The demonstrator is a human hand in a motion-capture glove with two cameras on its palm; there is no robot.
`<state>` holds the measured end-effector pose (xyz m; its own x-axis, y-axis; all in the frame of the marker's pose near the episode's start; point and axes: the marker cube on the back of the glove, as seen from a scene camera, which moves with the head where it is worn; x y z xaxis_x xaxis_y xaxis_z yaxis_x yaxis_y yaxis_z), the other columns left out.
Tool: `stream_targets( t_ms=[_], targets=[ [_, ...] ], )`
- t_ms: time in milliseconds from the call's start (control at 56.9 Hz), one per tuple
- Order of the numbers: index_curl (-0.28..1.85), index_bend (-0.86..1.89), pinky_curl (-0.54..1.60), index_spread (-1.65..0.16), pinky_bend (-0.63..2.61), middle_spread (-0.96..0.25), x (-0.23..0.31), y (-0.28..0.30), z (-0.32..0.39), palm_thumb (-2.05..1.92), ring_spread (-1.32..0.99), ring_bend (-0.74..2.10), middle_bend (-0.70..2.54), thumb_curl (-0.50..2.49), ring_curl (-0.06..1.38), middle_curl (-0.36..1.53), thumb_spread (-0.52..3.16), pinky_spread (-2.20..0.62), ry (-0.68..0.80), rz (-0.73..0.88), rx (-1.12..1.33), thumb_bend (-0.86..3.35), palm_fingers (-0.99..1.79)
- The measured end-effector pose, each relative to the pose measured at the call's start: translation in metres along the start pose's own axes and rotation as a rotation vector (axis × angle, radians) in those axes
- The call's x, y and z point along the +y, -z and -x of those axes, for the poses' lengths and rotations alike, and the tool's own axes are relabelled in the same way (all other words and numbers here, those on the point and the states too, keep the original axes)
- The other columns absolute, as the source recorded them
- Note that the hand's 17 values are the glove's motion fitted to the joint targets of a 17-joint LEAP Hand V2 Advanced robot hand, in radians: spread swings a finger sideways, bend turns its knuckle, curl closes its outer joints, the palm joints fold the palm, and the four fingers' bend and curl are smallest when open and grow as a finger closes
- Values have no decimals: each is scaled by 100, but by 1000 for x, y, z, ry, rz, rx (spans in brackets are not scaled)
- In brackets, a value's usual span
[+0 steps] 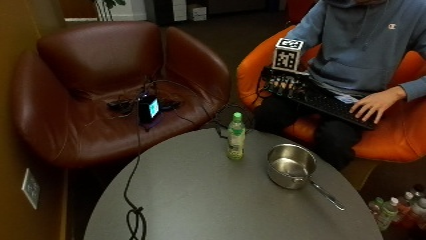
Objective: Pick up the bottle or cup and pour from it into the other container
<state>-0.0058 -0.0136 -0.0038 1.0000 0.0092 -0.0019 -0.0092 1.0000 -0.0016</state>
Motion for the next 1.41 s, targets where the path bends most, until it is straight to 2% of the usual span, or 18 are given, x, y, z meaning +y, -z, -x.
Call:
stream_targets(
  t_ms=[141, 369, 808, 984, 1089, 1406],
  targets=[
    [15, 23, 16, -32, 39, -7, -29, 1, 11, 41, -1, 22, 17, 14, 7, 8, 79, 17, 21, 29, 49, 20, 16],
    [22, 17, 23, -39, 41, -8, -45, 17, 22, 44, -1, 24, 18, 20, 14, 15, 103, 20, 80, 52, 116, 11, 13],
    [22, 15, 31, -41, 49, -10, -48, 35, -11, 47, -2, 30, 18, 27, 21, 23, 108, 21, 102, 35, 182, -2, -1],
    [23, 15, 32, -42, 49, -11, -49, 47, -39, 46, -3, 29, 18, 28, 22, 24, 107, 21, 37, 66, 147, -2, -3],
    [23, 15, 33, -42, 49, -11, -33, 43, -71, 46, -3, 29, 18, 29, 23, 25, 107, 22, 72, 31, 152, -2, -3],
    [23, 15, 33, -42, 49, -11, -26, 35, -136, 45, -3, 29, 17, 29, 25, 26, 106, 22, 27, 20, 103, -3, -3]
  ],
)
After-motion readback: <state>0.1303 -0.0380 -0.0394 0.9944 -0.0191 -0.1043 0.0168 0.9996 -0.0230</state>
